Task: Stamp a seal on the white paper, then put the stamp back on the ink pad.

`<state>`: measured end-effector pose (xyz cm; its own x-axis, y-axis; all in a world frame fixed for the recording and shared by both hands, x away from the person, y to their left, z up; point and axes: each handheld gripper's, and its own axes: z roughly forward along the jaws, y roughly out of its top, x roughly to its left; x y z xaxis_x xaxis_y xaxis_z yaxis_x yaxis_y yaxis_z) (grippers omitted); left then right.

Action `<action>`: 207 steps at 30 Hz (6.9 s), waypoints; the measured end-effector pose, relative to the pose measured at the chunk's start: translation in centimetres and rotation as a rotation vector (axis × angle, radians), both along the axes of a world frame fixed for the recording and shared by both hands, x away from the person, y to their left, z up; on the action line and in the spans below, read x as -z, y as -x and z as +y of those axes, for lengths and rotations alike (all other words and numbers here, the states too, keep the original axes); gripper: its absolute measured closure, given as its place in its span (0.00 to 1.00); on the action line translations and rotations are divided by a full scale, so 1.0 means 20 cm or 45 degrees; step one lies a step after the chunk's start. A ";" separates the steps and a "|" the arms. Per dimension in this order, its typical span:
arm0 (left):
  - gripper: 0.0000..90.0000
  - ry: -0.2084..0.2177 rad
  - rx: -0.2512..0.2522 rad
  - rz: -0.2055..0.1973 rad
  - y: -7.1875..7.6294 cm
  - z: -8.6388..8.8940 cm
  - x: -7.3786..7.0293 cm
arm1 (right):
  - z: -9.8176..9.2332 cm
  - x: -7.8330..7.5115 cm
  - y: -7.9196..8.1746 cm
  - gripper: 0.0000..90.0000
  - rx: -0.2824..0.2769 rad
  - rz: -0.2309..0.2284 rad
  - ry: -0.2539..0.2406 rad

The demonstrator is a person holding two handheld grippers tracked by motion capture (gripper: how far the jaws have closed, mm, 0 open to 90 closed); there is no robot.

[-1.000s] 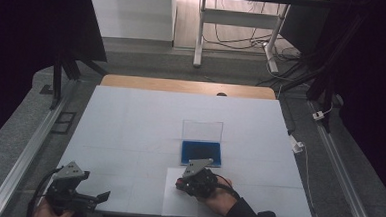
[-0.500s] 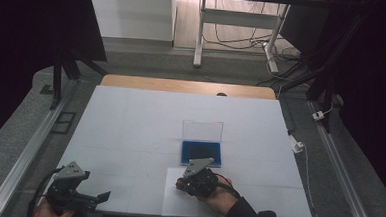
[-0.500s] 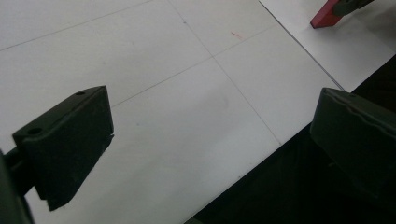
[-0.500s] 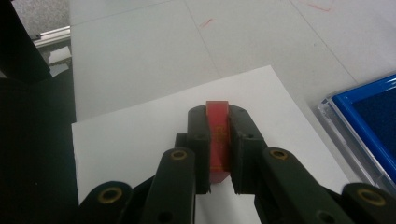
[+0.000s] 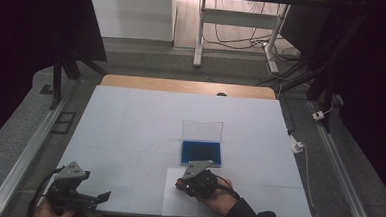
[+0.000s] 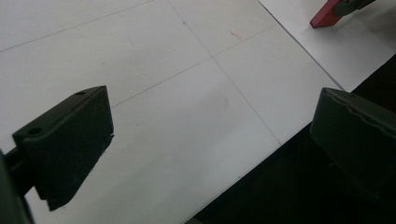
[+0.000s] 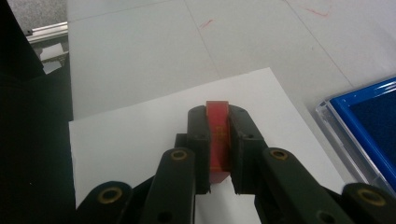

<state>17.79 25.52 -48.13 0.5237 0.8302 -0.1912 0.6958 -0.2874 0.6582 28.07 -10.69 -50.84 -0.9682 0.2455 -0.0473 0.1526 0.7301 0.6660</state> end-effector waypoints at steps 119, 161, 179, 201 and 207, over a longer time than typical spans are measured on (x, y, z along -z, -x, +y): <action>0.00 0.028 0.005 0.004 0.00 0.01 0.00 | -0.26 -0.24 -0.35 0.89 0.325 -0.030 -0.186; 0.00 0.025 0.010 0.004 0.00 0.01 0.00 | -0.17 -0.09 -0.51 0.89 0.424 -0.001 -0.005; 0.00 0.035 0.012 0.005 0.00 0.01 0.00 | -0.18 -0.12 -0.50 0.72 0.434 0.015 -0.060; 0.00 0.037 0.013 0.006 0.00 0.01 0.00 | -0.23 -0.17 -0.44 0.37 0.421 0.053 -0.120; 0.00 0.041 0.012 0.007 0.00 0.02 0.00 | -0.25 -0.19 -0.41 0.26 0.455 0.065 -0.156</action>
<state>17.87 25.83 -48.16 0.5307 0.8183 -0.2207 0.6965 -0.2727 0.6637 36.33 -15.60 -47.07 -0.8207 0.5693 0.0495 0.4188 0.5403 0.7299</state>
